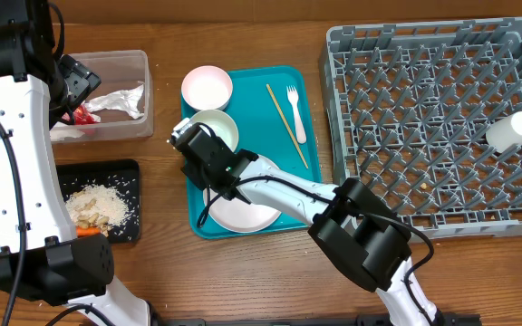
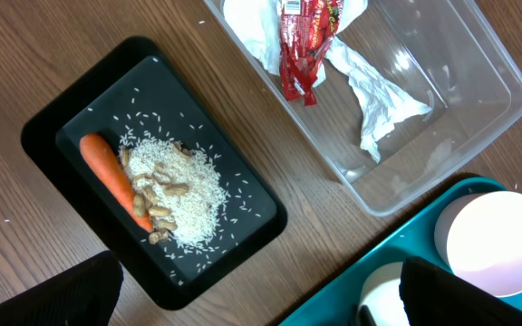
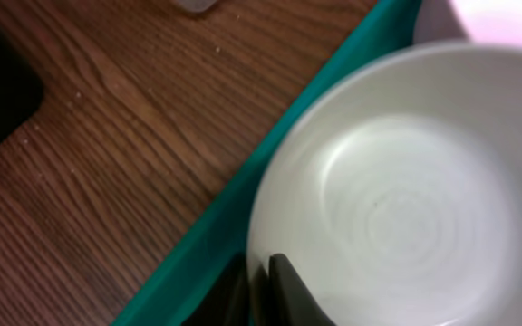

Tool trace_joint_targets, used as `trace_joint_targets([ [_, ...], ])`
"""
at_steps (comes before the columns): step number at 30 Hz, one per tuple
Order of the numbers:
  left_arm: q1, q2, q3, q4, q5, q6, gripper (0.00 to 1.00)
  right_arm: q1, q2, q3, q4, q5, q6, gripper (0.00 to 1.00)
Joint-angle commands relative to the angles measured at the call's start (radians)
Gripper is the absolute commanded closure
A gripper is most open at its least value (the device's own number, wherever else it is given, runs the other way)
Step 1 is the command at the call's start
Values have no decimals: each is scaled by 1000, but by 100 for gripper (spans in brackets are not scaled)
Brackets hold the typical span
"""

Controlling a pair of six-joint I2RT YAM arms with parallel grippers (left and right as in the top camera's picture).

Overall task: Sort waste into correct bins and load items into the dishwasher rack
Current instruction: 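Reach the right gripper to the white bowl and grasp its rim, then carry the white bowl into the rack and set it down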

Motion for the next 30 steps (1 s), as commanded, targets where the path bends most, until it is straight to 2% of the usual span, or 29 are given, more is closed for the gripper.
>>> trace_joint_targets([
  [1, 3, 1, 3, 1, -3, -6, 0, -2, -20, 55, -29, 9, 3, 96],
  [7, 3, 1, 3, 1, -3, -6, 0, -31, -166, 85, -101, 13, 13, 96],
  [11, 3, 1, 3, 1, -3, -6, 0, -119, -333, 87, -145, 8, 79, 96],
  [14, 3, 1, 3, 1, -3, -6, 0, -263, -487, 87, -202, -31, 121, 96],
  [17, 3, 1, 3, 1, -3, -6, 0, -479, -578, 87, -274, -235, 171, 96],
  [21, 3, 1, 3, 1, -3, -6, 0, -844, -562, 59, -325, -810, 189, 96],
  [22, 3, 1, 3, 1, -3, -6, 0, -910, -549, 50, -327, -900, 189, 96],
  [27, 3, 1, 3, 1, -3, -6, 0, -1133, -461, 19, -324, -1210, 187, 96],
  [30, 3, 1, 3, 1, -3, -6, 0, -1192, -398, -5, -323, -1234, 185, 96],
])
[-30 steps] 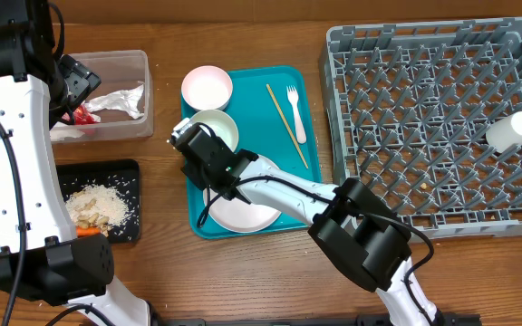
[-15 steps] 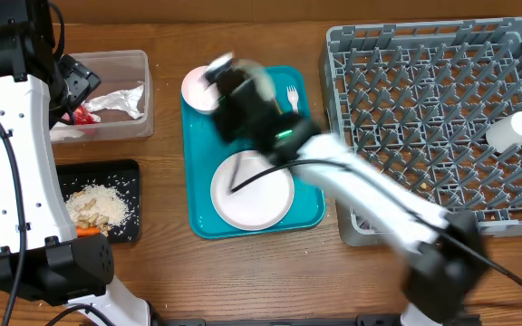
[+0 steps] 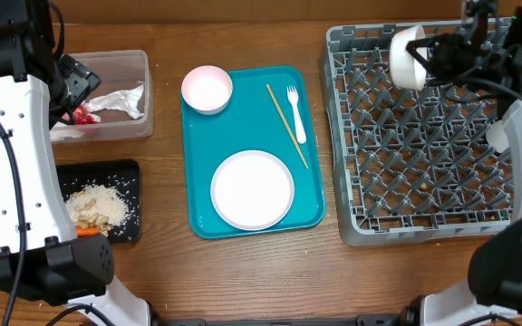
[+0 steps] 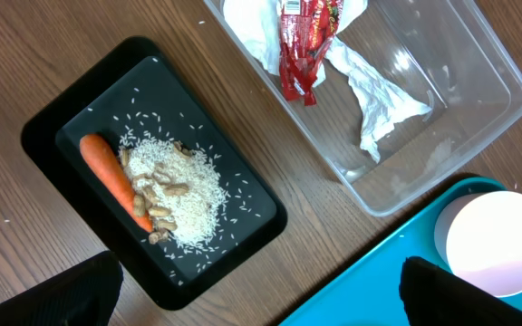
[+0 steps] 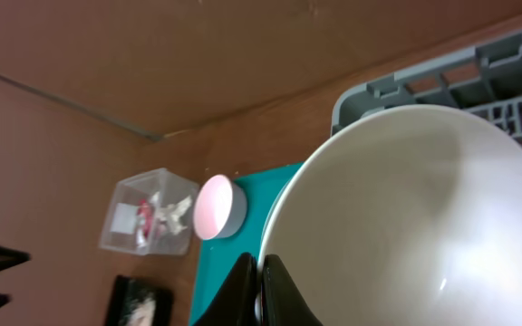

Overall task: Sort waste into correct bins and load items into the dishwasher rack
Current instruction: 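Carry the white bowl into the rack and set it down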

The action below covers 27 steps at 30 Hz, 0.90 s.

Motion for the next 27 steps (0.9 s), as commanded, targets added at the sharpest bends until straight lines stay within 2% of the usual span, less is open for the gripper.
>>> trace_joint_targets([
  [1, 3, 1, 3, 1, -3, -6, 0, -35, 55, -34, 9, -185, 0, 96],
  [7, 3, 1, 3, 1, -3, -6, 0, -23, 121, -99, 116, -257, 21, 96],
  [12, 3, 1, 3, 1, -3, -6, 0, -17, 123, -125, 142, -150, 64, 96],
  [27, 3, 1, 3, 1, -3, -6, 0, -44, 187, -102, 150, 3, 114, 96],
])
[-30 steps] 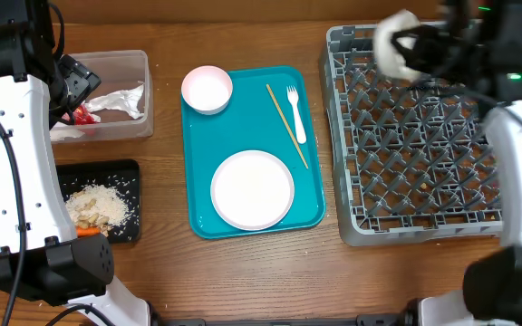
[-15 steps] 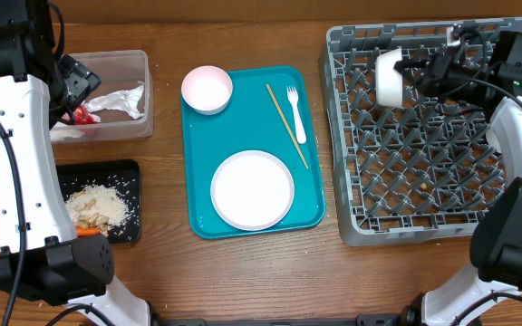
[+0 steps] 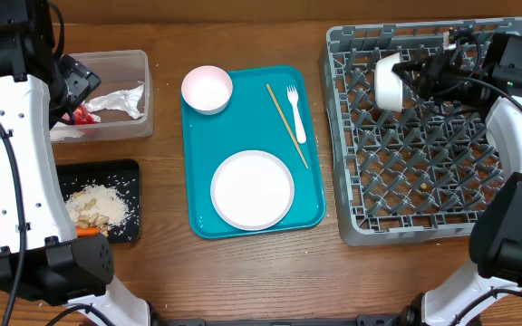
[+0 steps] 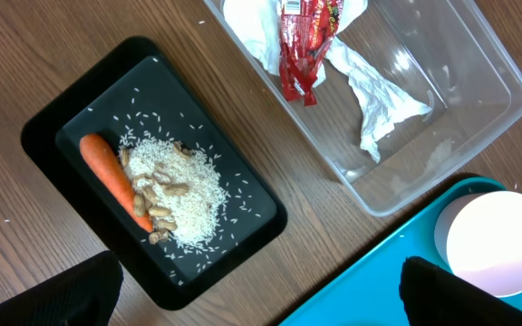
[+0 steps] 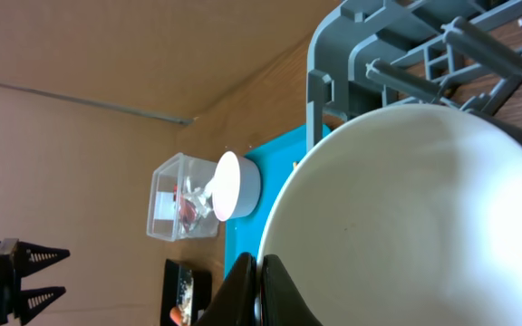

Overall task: Sort waste into correct bins and load items into the dishwasher rack
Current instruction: 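Carry the white bowl into the rack and set it down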

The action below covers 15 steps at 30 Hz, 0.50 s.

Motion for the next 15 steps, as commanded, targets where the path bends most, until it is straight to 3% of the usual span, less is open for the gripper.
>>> trace_joint_targets([
  [1, 3, 1, 3, 1, -3, -6, 0, -36, 35, 27, -5, 113, 18, 96],
  [3, 3, 1, 3, 1, -3, -6, 0, -63, 28, 59, -21, 113, 18, 96],
  [10, 3, 1, 3, 1, -3, -6, 0, -143, 9, 104, -41, 130, 18, 78],
  [15, 3, 1, 3, 1, -3, -6, 0, -172, 3, 133, -151, 304, 13, 69],
])
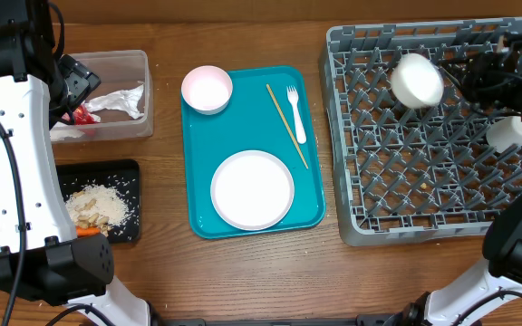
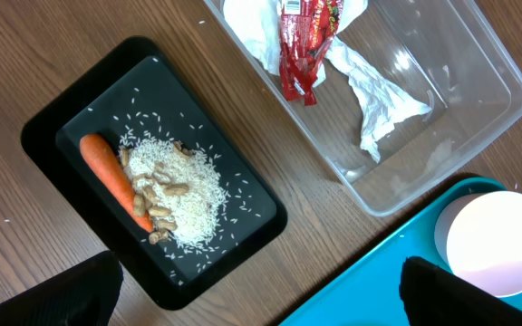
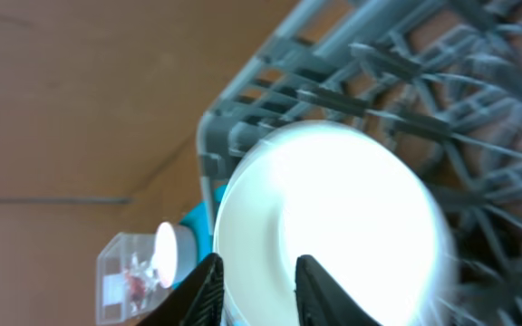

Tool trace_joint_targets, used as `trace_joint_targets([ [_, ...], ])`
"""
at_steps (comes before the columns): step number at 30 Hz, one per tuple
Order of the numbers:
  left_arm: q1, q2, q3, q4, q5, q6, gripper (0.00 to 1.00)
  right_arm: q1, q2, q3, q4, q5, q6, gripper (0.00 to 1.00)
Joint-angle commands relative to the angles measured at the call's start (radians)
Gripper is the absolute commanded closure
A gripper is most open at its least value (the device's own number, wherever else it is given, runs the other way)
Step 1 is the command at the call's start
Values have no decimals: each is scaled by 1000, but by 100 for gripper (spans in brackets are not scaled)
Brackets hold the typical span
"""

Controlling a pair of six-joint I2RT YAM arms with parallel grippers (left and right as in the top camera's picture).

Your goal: Sort waste into correct bins and load items into the dishwasher rack

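Observation:
A white bowl (image 1: 416, 80) lies on its side among the tines at the back of the grey dishwasher rack (image 1: 352, 136). My right gripper (image 1: 469, 80) is just right of it, open, its fingers spread before the bowl (image 3: 333, 208) in the right wrist view. A white cup (image 1: 507, 131) sits at the rack's right side. On the teal tray (image 1: 198, 181) are a pink bowl (image 1: 207, 88), a white plate (image 1: 252, 190), a white fork (image 1: 295, 113) and a chopstick (image 1: 286, 125). My left gripper (image 2: 261, 299) hangs open high above the bins, holding nothing.
A clear bin (image 1: 107, 95) at the far left holds crumpled tissue and a red wrapper (image 2: 302, 45). In front of it a black tray (image 1: 98, 201) holds rice, nuts and a carrot (image 2: 111, 172). A wall runs behind the rack.
My right gripper has opened and let go of the white bowl, which now rests in the back of the rack, a little further right. The left arm has not moved.
My right gripper was shut on the white bowl's rim on the teal tray. Then it held the bowl above the rack's back edge, then low among the tines. Now the bowl sits in the rack and the gripper is open. The left arm stayed still throughout.

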Motion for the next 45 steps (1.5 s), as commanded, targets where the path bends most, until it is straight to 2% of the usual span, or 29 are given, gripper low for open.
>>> trace_joint_targets([
  [1, 3, 1, 3, 1, -3, -6, 0, -13, -10, 42, -44, 146, -5, 69],
  [8, 3, 1, 3, 1, -3, -6, 0, -2, -48, 42, -77, 167, -8, 65],
  [9, 3, 1, 3, 1, -3, -6, 0, 7, -48, 41, -98, 214, -8, 64],
  [13, 3, 1, 3, 1, -3, -6, 0, 115, -48, 39, -210, 615, -16, 64],
  [15, 3, 1, 3, 1, -3, -6, 0, 177, -48, 39, -215, 706, -17, 61],
  [20, 3, 1, 3, 1, -3, -6, 0, 254, -47, 39, -191, 723, -5, 61],
  [21, 3, 1, 3, 1, -3, -6, 0, 254, -47, 39, -194, 729, 7, 63],
  [25, 3, 1, 3, 1, -3, -6, 0, 254, -46, 39, -245, 787, 48, 96],
  [30, 3, 1, 3, 1, -3, -6, 0, 241, -98, 43, -256, 808, 74, 96],
  [31, 3, 1, 3, 1, -3, -6, 0, 239, -115, 50, -256, 846, 74, 96],
  [33, 3, 1, 3, 1, -3, -6, 0, 235, -161, 75, -272, 1051, 73, 96],
  [36, 3, 1, 3, 1, -3, -6, 0, 256, -223, 94, -311, 1542, 73, 96],
  [37, 3, 1, 3, 1, -3, -6, 0, 260, -224, 94, -314, 1607, 73, 96],
  [45, 3, 1, 3, 1, -3, -6, 0, 278, -159, 47, -308, 1783, 66, 96],
])
